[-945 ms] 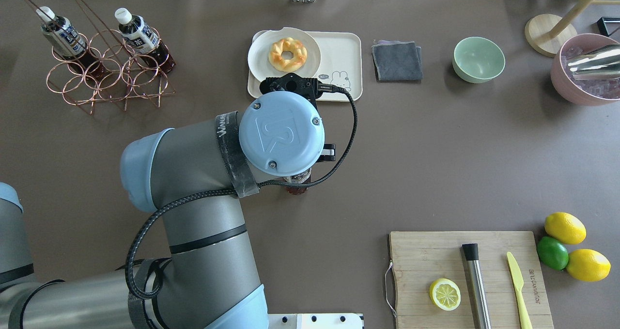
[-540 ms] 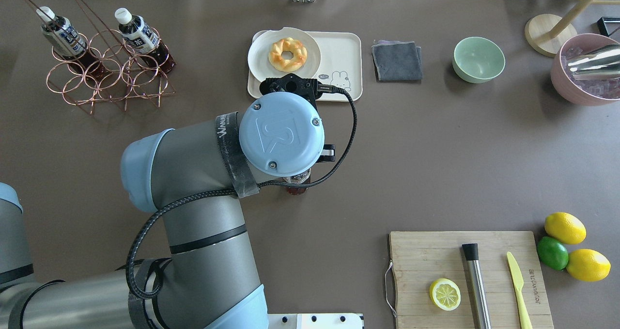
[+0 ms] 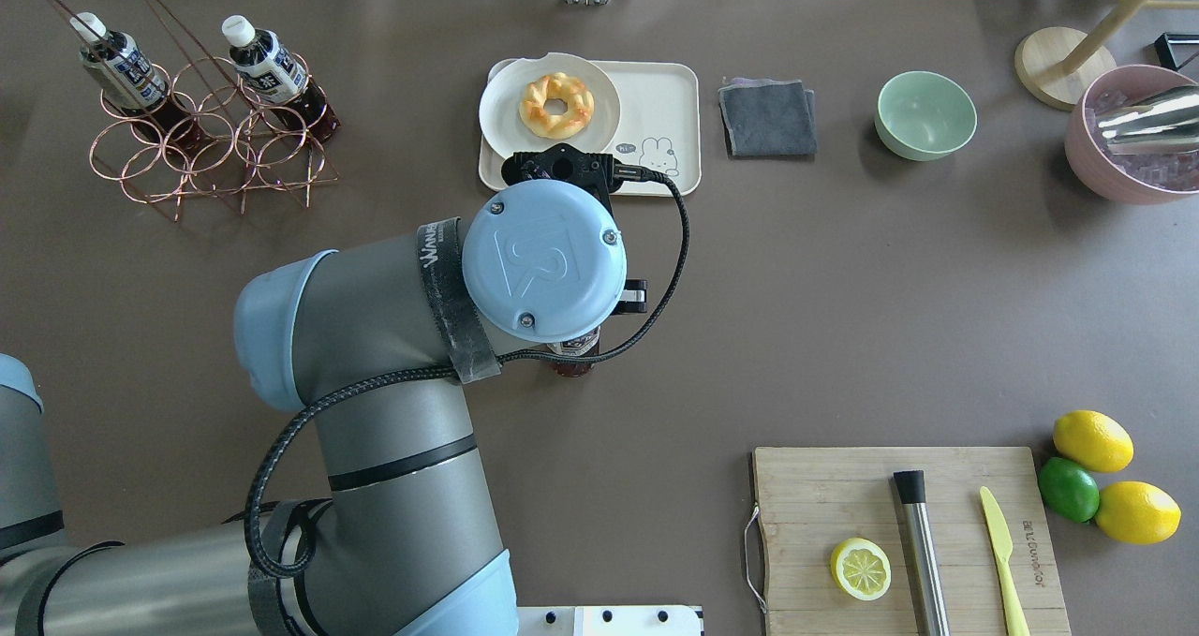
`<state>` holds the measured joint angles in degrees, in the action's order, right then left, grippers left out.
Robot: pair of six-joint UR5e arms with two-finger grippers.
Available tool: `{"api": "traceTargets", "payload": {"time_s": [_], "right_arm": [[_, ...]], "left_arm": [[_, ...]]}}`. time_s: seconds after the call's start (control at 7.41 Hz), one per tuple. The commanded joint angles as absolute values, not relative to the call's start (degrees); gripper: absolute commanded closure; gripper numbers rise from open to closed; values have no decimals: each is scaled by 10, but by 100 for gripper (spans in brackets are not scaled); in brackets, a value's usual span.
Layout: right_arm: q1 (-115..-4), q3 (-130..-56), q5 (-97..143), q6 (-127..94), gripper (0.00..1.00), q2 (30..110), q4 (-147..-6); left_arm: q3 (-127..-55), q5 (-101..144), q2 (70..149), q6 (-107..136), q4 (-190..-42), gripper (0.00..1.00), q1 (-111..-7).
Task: Place tea on tray
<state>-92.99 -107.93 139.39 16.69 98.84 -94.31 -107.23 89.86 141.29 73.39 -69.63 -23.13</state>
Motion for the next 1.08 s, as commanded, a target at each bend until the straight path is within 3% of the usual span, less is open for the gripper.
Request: {"api": "traceTargets", "payload": {"time_s": [0.0,0.27,0.4,0.67,0.94], "right_arm": [[-930,-1080,1393,143,0,985,-942],[-923,-1096,1393,115,0,981,-942],[-892,-1105,1392,59,0,956,-942],[-822,-1117,1386,-84,0,867,-943],[-744,-1133,1358,-246,0,776,-944]], "left_arm": [[-1073,898,1412,735,-696,54,-227],[-1078,898,1413,735,-695,46,-227],[-1089,898,1412,735,-695,38,-228],[-1143,904,1392,731,-695,35,-251],[-1165,993,1365,697,-695,33,-341]]}}
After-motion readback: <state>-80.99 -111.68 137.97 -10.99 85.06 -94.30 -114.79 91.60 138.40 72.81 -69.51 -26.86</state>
